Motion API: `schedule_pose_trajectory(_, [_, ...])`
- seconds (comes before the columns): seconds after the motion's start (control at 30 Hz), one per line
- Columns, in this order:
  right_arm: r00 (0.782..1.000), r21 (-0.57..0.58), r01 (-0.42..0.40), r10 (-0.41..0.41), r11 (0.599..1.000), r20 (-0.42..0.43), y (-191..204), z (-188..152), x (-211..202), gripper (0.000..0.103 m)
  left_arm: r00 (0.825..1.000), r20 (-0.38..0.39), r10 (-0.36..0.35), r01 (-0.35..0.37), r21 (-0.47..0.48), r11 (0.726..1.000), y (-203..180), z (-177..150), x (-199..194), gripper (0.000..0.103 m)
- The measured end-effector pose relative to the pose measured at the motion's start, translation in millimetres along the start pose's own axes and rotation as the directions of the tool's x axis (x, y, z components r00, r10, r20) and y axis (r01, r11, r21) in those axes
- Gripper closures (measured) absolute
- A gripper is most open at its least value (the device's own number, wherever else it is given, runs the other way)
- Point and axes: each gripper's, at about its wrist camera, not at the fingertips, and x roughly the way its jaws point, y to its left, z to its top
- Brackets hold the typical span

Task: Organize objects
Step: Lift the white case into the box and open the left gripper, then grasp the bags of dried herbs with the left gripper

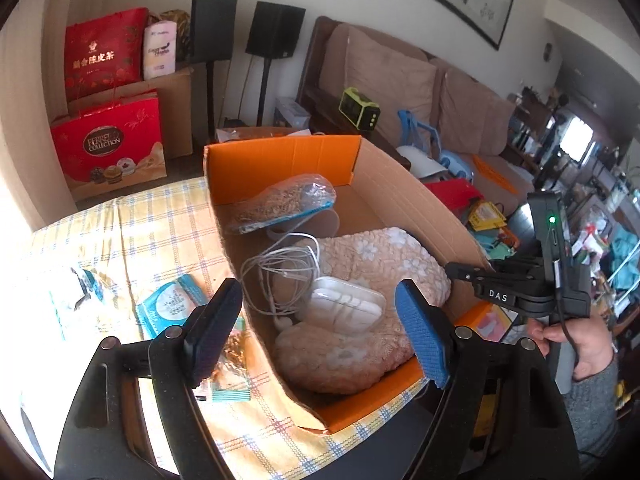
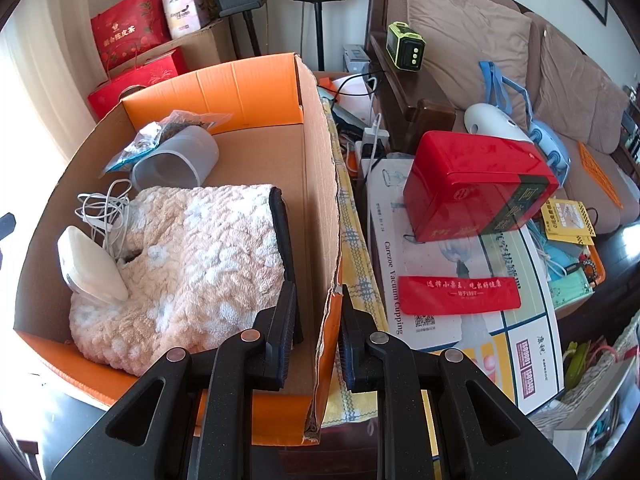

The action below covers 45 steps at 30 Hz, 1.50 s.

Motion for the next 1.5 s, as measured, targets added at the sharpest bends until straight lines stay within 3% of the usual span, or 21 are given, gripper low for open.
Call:
schedule_pose_trajectory(0.23, [1.000,0.001,0.001,-0.001,1.000,-0.001,0,0,0,0.085,0.998,0.010,0.068,-0.067,-0.079,0.995,46,-3,-19,0.024])
schedule_pose_trajectory(0.53, [1.000,-0.001,0.006,-0.006,1.000,-0.002,1,0,0,0.085,0.991,-0.048,0.124,-0.129,-0.122,0.984,84,-28,-12,0.023])
schedule_pose_trajectory(0.8, [1.000,0.000,0.006,-0.006,1.000,-0.001,1,0,0,0.085,0.968,-0.169,0.184,-0.213,-0.174,0.961,119,-59,14,0.023])
schedule_pose_trajectory(0.93, [1.000,0.000,0.005,-0.005,1.000,-0.002,1,0,0,0.085,0.966,-0.203,0.158,-0.198,-0.194,0.961,124,-70,27,0.024])
schedule_pose_trajectory(1.13, [1.000,-0.002,0.008,-0.008,1.000,-0.001,0,-1,1,0.085,0.967,-0.217,0.133,-0.170,-0.165,0.971,112,-75,40,0.031])
schedule_pose_trajectory(1.5, [1.000,-0.003,0.009,-0.009,1.000,-0.001,0,-1,1,0.085,0.964,-0.233,0.125,-0.154,-0.111,0.982,90,-75,56,0.056])
